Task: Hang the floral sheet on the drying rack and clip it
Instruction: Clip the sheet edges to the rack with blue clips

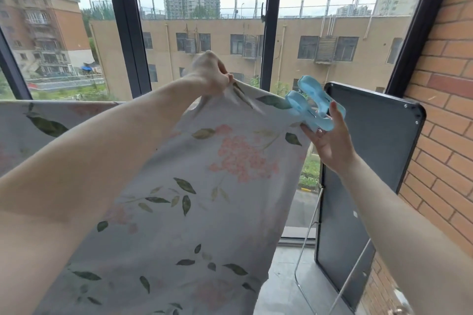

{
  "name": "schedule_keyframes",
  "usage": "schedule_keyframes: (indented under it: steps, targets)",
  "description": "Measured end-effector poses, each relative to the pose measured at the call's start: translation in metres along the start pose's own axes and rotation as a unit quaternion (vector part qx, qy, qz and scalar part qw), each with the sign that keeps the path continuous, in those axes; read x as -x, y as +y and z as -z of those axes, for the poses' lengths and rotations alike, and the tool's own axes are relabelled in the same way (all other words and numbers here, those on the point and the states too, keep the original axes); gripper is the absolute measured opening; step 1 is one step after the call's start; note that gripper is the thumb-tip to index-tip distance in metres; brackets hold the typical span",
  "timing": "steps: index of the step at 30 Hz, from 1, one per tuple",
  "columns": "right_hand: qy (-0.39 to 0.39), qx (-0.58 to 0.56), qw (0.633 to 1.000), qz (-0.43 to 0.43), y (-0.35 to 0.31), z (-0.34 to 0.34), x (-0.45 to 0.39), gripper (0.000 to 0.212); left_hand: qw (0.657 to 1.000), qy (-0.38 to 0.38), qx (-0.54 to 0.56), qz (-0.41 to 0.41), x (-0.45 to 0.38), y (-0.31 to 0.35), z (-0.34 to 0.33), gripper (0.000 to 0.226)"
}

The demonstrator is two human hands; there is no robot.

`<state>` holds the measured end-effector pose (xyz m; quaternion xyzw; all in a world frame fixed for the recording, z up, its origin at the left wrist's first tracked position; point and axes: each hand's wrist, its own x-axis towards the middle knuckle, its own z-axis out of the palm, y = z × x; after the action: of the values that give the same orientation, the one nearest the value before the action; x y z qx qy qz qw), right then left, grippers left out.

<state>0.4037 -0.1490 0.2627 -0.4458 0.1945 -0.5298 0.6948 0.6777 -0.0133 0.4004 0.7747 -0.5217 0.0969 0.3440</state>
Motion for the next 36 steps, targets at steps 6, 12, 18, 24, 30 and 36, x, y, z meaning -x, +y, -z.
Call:
schedule_keyframes:
  steps: [6, 12, 18, 24, 30, 36]
  targets:
    - [-0.007, 0.073, 0.994, -0.083, 0.008, -0.034, -0.009, 0.036, 0.966, -0.191, -0.160, 0.062, -0.001, -0.008, -0.016, 0.021]
    - [-0.061, 0.032, 0.982, -0.175, 0.044, -0.033, 0.002, 0.056, 0.972, -0.230, -0.009, -0.045, 0.023, 0.026, -0.018, 0.036]
    - [0.010, -0.016, 0.992, -0.126, 0.069, -0.015, 0.028, 0.040, 0.944, -0.187, -0.176, -0.208, 0.051, 0.028, -0.043, 0.032]
    - [0.038, 0.072, 0.989, -0.125, 0.076, 0.007, 0.047, 0.042, 0.944, -0.164, -0.175, -0.227, 0.046, 0.020, -0.045, 0.027]
    - [0.068, 0.122, 0.986, -0.096, 0.077, 0.027, 0.061, 0.108, 0.935, -0.159, -0.223, -0.226, 0.051, 0.028, -0.048, 0.039]
    - [0.050, 0.153, 0.972, -0.171, 0.092, 0.028, 0.076, 0.070, 0.931, -0.156, -0.201, -0.262, 0.058, 0.028, -0.046, 0.014]
